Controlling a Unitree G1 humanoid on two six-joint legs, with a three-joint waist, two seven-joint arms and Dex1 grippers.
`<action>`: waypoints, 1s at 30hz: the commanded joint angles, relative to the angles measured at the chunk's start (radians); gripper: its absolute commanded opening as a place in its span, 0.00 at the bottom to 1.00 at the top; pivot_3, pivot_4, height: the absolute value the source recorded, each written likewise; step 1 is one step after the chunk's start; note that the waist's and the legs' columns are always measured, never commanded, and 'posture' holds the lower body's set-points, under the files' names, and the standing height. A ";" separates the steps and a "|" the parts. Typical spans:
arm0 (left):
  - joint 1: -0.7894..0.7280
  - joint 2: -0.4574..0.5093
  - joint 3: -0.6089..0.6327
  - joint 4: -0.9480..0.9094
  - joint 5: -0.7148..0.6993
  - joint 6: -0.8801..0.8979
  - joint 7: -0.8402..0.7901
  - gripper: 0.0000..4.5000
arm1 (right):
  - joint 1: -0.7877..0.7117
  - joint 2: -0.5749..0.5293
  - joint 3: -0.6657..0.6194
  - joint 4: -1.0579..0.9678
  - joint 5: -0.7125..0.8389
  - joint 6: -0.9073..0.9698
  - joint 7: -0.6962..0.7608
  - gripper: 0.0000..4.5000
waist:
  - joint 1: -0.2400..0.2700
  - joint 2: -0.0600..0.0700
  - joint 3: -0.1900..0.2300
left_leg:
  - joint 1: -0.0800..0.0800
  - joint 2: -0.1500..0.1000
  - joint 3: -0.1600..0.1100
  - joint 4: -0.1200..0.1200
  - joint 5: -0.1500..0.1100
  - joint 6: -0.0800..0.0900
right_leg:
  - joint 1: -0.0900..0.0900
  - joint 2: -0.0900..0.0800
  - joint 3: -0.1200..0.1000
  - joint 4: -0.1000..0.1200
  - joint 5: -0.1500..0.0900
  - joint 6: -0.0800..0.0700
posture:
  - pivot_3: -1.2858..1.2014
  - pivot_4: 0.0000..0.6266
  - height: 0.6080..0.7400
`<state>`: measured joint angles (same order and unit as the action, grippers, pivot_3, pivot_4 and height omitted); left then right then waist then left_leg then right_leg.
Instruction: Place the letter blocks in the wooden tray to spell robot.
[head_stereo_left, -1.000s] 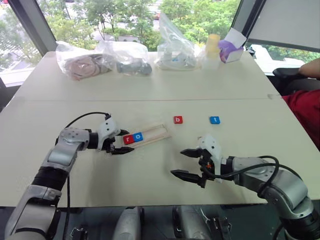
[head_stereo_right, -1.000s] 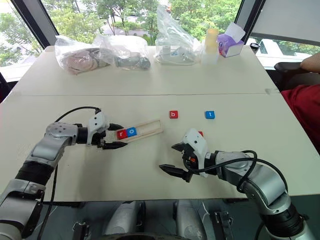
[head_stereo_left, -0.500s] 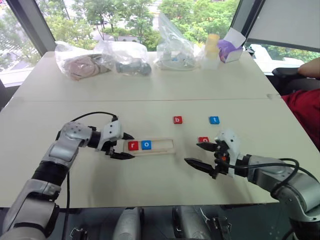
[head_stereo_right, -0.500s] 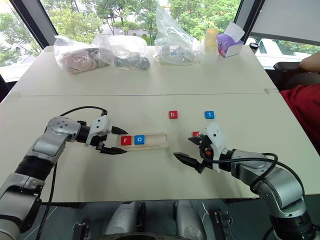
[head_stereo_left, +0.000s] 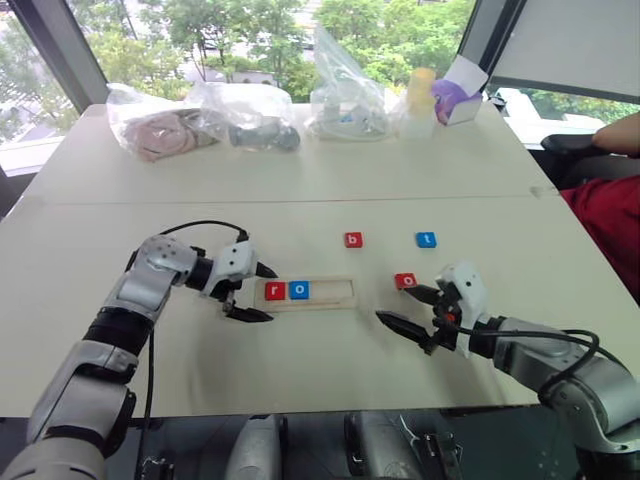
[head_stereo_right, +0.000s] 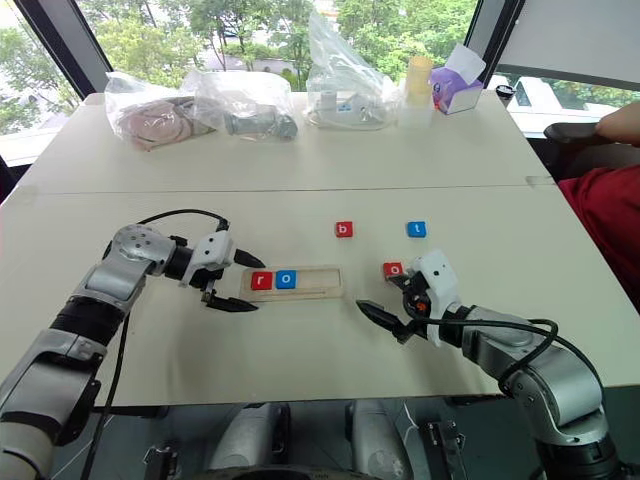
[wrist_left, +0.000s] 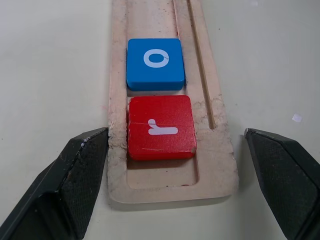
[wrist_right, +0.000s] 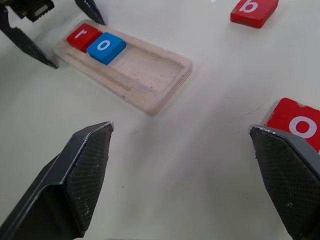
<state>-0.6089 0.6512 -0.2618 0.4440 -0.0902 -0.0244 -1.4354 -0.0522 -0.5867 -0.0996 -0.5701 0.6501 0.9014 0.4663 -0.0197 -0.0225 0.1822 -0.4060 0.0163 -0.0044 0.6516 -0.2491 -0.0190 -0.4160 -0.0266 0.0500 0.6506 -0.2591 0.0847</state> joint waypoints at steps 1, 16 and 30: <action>0.031 0.031 0.037 -0.053 -0.007 0.031 0.033 1.00 | -0.123 0.076 0.011 0.051 -0.051 -0.032 -0.099 1.00 | -0.002 0.000 0.000 | 0.000 0.000 0.000 0.000 0.000 0.000 | 0.000 0.000 0.000 0.000 0.000 0.000 | 0.52 0.24 1.00; 0.248 0.299 0.283 -0.414 -0.121 0.365 0.150 1.00 | -0.549 0.435 0.222 0.615 -0.410 -0.072 -0.414 1.00 | -0.022 0.000 0.001 | -0.004 0.000 0.001 -0.003 0.000 0.000 | -0.011 -0.003 0.001 0.008 0.000 0.001 | 0.52 0.24 1.00; 0.423 0.280 0.475 -0.724 -0.278 0.634 0.368 1.00 | -0.597 0.553 0.287 0.760 -0.525 -0.086 -0.397 0.94 | -0.047 -0.001 0.000 | -0.002 0.001 0.000 -0.003 0.000 0.000 | -0.010 -0.002 0.001 0.010 0.000 0.000 | 0.52 0.24 1.00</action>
<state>-0.1870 0.9257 0.1837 -0.2494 -0.3527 0.6032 -1.0827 -0.6495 -0.0531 0.1613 0.1670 0.1355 0.8192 0.0558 -0.0667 -0.0235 0.1825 -0.4079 0.0171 -0.0045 0.6487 -0.2487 -0.0195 -0.4261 -0.0284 0.0508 0.6612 -0.2588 0.0847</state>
